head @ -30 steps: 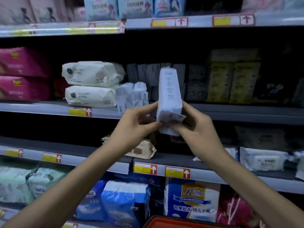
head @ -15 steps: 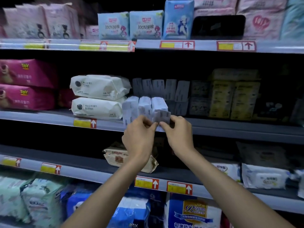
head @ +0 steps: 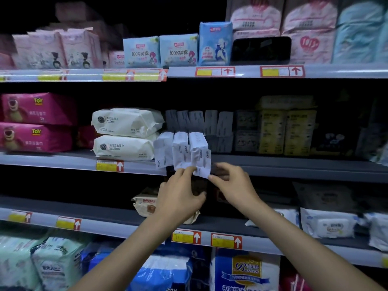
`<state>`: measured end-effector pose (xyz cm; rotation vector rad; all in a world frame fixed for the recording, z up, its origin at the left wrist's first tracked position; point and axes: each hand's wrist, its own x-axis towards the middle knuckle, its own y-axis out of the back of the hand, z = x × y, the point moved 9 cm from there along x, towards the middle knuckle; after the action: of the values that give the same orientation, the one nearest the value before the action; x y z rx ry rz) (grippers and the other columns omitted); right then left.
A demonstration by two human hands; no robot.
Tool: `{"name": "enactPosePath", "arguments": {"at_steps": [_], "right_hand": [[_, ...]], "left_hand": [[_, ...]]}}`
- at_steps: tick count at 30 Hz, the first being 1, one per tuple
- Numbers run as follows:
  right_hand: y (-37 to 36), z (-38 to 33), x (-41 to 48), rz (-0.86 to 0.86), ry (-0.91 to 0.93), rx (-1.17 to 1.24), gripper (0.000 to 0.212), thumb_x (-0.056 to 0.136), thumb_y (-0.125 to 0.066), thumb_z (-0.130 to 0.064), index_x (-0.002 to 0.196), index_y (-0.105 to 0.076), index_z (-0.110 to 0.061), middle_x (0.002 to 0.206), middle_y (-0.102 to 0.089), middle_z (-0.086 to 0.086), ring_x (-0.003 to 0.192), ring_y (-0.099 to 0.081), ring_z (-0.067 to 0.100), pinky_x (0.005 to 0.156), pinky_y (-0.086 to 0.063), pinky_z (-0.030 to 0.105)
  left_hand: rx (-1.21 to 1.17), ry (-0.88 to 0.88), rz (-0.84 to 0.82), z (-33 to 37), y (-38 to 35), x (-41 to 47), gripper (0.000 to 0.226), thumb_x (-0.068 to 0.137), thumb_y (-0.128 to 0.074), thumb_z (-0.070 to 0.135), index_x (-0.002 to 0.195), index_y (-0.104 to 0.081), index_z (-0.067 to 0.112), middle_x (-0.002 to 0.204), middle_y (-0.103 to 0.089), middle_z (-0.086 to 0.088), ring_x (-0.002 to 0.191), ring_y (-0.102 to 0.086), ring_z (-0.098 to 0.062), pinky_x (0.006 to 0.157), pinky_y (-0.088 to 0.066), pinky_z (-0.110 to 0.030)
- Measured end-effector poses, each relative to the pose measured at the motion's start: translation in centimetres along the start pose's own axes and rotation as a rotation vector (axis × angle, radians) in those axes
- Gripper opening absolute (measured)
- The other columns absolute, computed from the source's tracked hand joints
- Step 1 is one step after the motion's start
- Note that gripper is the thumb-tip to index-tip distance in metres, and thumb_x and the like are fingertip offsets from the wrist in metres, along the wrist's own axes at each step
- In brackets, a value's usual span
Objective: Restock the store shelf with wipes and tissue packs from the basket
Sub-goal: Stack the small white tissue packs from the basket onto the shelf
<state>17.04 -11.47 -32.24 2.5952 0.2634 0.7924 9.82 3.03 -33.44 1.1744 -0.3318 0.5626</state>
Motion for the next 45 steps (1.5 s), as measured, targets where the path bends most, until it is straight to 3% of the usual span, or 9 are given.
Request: {"name": "enactPosePath", "arguments": {"at_steps": [8, 13, 17, 21, 24, 31, 37, 39, 45], "right_hand": [[3.5, 4.7, -5.7, -0.120, -0.019, -0.334, 0.069, 0.091, -0.072, -0.044, 0.152, -0.045, -0.026, 0.143, -0.055, -0.002, 0.132, -0.052, 0.014, 0.101, -0.043, 0.024], [5.2, 9.8, -10.5, -0.296, -0.111, -0.546, 0.100, 0.087, -0.070, -0.060, 0.163, -0.012, -0.033, 0.168, -0.018, -0.001, 0.154, -0.023, 0.021, 0.120, -0.032, 0.038], [6.1, 14.7, -14.6, -0.428, -0.214, -0.634, 0.116, 0.080, -0.071, -0.070, 0.162, 0.004, -0.038, 0.172, 0.008, 0.004, 0.159, 0.003, 0.024, 0.126, -0.020, 0.045], [6.6, 20.0, -18.7, -0.473, -0.285, -0.674, 0.121, 0.077, -0.079, -0.061, 0.163, 0.002, -0.033, 0.171, -0.001, 0.015, 0.159, -0.003, 0.028, 0.126, -0.018, 0.040], [6.3, 24.5, -22.3, -0.529, -0.365, -0.660, 0.123, 0.074, -0.082, -0.058, 0.163, -0.001, -0.031, 0.168, -0.012, 0.020, 0.157, -0.013, 0.031, 0.125, -0.022, 0.046], [4.7, 33.0, -30.9, -0.804, -0.525, -0.587, 0.104, 0.083, -0.082, -0.041, 0.163, -0.018, -0.021, 0.155, -0.041, 0.012, 0.136, -0.048, 0.027, 0.110, -0.043, 0.034], [3.5, 36.4, -38.2, -1.069, -0.500, -0.754, 0.069, 0.099, -0.064, -0.034, 0.158, -0.032, -0.018, 0.155, -0.042, 0.010, 0.135, -0.050, 0.031, 0.104, -0.047, 0.037], [3.5, 37.4, -40.6, -1.125, -0.490, -0.803, 0.052, 0.100, -0.061, -0.031, 0.147, -0.046, -0.016, 0.144, -0.052, 0.011, 0.124, -0.057, 0.032, 0.098, -0.052, 0.041], [4.0, 38.4, -42.7, -1.163, -0.447, -0.796, 0.037, 0.101, -0.055, -0.039, 0.132, -0.058, -0.019, 0.129, -0.062, 0.009, 0.116, -0.061, 0.032, 0.092, -0.052, 0.040]], "left_hand": [[0.133, -0.164, -0.118, 2.3, -3.5, -4.1, 0.085, 0.089, -0.048, 0.069, 0.162, -0.019, 0.038, 0.159, -0.034, 0.012, 0.143, -0.040, -0.016, 0.108, -0.043, -0.040], [0.184, -0.200, -0.265, 3.0, -8.7, -7.0, 0.091, 0.085, -0.041, 0.078, 0.164, -0.010, 0.042, 0.173, -0.011, 0.005, 0.158, -0.019, -0.024, 0.120, -0.034, -0.049], [0.210, -0.237, -0.369, 3.2, -13.7, -10.0, 0.097, 0.083, -0.032, 0.085, 0.164, -0.003, 0.042, 0.174, -0.005, 0.001, 0.159, -0.014, -0.027, 0.123, -0.026, -0.051], [0.132, -0.225, -0.429, 3.5, -19.6, -13.6, 0.100, 0.078, -0.041, 0.078, 0.164, -0.003, 0.043, 0.172, -0.016, 0.000, 0.156, -0.025, -0.029, 0.118, -0.033, -0.052], [0.102, -0.233, -0.519, 4.2, -24.7, -17.2, 0.098, 0.081, -0.047, 0.075, 0.164, -0.005, 0.043, 0.171, -0.020, 0.000, 0.154, -0.029, -0.030, 0.117, -0.035, -0.052], [0.152, -0.253, -0.828, 4.9, -36.0, -27.0, 0.090, 0.086, -0.054, 0.066, 0.162, -0.015, 0.040, 0.159, -0.036, 0.003, 0.142, -0.043, -0.028, 0.109, -0.040, -0.046], [0.150, -0.284, -1.127, 5.8, -44.4, -33.3, 0.083, 0.093, -0.058, 0.062, 0.162, -0.021, 0.035, 0.159, -0.040, -0.003, 0.139, -0.048, -0.034, 0.106, -0.045, -0.048], [0.145, -0.314, -1.188, 6.8, -46.8, -33.9, 0.085, 0.093, -0.063, 0.058, 0.163, -0.021, 0.033, 0.164, -0.036, -0.004, 0.140, -0.048, -0.034, 0.104, -0.048, -0.048], [0.152, -0.375, -1.264, 9.4, -53.6, -33.7, 0.091, 0.092, -0.075, 0.038, 0.163, -0.021, 0.026, 0.157, -0.046, -0.009, 0.115, -0.064, -0.033, 0.082, -0.059, -0.046]]}}
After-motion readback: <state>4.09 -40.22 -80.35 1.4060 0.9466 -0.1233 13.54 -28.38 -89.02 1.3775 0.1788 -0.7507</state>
